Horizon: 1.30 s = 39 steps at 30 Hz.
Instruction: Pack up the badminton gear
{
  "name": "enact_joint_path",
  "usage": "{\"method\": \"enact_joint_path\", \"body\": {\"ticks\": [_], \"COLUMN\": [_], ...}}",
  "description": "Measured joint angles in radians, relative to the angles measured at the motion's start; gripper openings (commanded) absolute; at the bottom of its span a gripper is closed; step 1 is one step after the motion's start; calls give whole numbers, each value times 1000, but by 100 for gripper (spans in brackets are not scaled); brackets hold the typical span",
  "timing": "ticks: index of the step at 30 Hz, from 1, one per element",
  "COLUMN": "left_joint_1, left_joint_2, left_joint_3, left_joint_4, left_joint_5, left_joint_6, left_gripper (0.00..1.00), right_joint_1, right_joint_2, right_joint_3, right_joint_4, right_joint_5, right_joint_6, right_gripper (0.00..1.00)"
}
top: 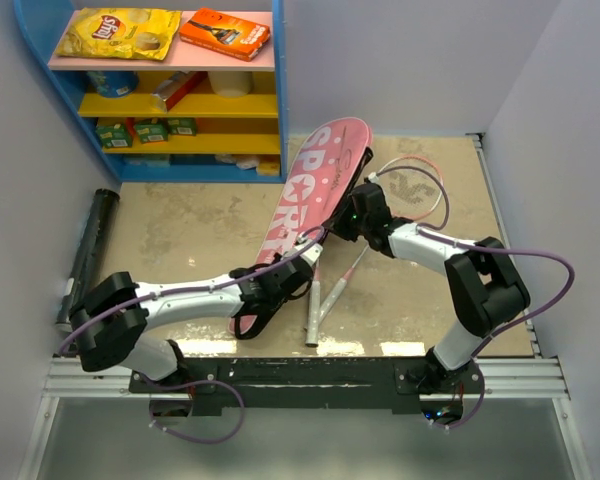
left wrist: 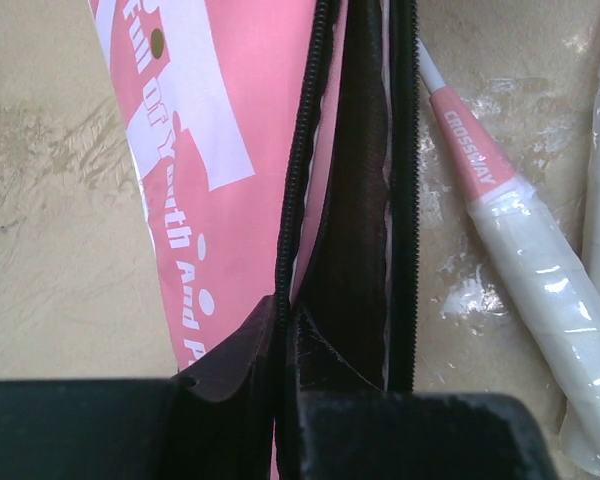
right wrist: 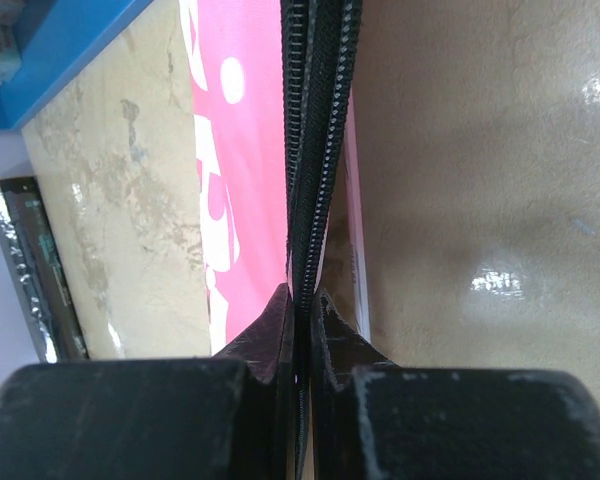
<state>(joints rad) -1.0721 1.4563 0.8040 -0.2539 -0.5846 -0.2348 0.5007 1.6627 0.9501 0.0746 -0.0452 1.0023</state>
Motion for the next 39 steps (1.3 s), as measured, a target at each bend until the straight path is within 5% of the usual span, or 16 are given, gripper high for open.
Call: {"method": "enact_joint_path", "body": {"ticks": [4,10,27,39], "left_joint_1": [49,166,316,464], "left_joint_2": [-22,-65,-7,-6], "left_joint_3": [0,0,130,262], "left_joint_4": [0,14,29,30], "left_joint_5": [49,96,287,416], "left_joint_6": [8,9,-27,-64], "left_gripper": [0,0,0,0], "right_joint_1": [-3,-10,-37,-29], "right_joint_2": [-3,-58,-224,-123], "right_joint_3": [17,100,86,55], "right_joint_4": [-39,-194,-481,-427], "right_joint_5": [5,30,308,226], "right_joint_6": [-48,-177,-337,-340], "right_gripper": [43,56,54,50]}}
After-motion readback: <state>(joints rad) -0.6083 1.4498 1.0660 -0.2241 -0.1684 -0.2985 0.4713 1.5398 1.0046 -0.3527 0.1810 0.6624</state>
